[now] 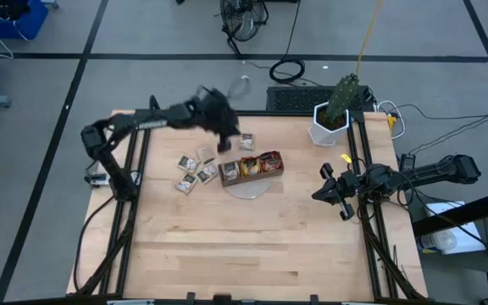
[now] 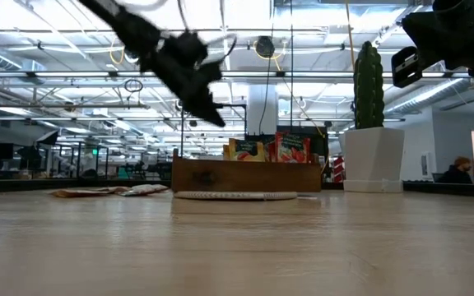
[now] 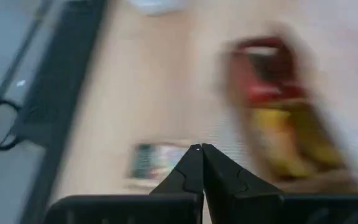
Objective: Pick & Place Tea
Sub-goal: Put the tan gold tea bag into the left section of the wood organizer
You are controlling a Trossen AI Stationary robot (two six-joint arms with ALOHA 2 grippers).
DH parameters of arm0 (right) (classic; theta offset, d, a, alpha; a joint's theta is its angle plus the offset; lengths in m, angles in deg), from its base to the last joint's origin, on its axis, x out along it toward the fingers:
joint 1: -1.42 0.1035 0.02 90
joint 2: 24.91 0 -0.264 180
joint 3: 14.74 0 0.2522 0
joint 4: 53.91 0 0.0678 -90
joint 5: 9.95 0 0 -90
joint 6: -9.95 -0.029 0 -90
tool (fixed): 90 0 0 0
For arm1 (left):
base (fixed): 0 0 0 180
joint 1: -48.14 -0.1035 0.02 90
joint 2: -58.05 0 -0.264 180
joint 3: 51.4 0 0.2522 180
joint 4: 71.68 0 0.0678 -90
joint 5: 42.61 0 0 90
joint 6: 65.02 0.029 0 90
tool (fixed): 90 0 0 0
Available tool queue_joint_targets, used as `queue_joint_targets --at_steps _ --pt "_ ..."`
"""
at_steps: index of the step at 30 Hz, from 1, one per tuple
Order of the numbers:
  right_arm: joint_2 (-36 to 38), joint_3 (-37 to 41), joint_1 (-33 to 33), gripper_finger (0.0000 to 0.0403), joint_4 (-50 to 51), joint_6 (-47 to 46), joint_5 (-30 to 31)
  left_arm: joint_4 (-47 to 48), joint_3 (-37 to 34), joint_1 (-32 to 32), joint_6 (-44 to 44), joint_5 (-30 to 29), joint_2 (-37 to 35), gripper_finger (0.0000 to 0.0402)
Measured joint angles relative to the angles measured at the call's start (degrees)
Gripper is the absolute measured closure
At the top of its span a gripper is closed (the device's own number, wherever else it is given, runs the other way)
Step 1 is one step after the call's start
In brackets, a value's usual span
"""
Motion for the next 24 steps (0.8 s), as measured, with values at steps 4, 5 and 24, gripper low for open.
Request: queue_joint_targets --at_steps 4,5,24 --pt "0.0 0.0 0.0 0.0403 -0.01 0.0 0.0 -7.87 -1.85 -4.73 -4.99 3.39 6.35 0.0398" --pt "0.0 0.0 0.0 0.0403 0.01 0.0 0.0 -6.84 -0.97 -4.78 -5.45 4.08 8.27 0.0398" --pt "-0.04 0.01 -0.02 0.0403 0.06 0.0 0.0 20.8 27.96 -0.64 -1.58 -7.49 28.32 0.04"
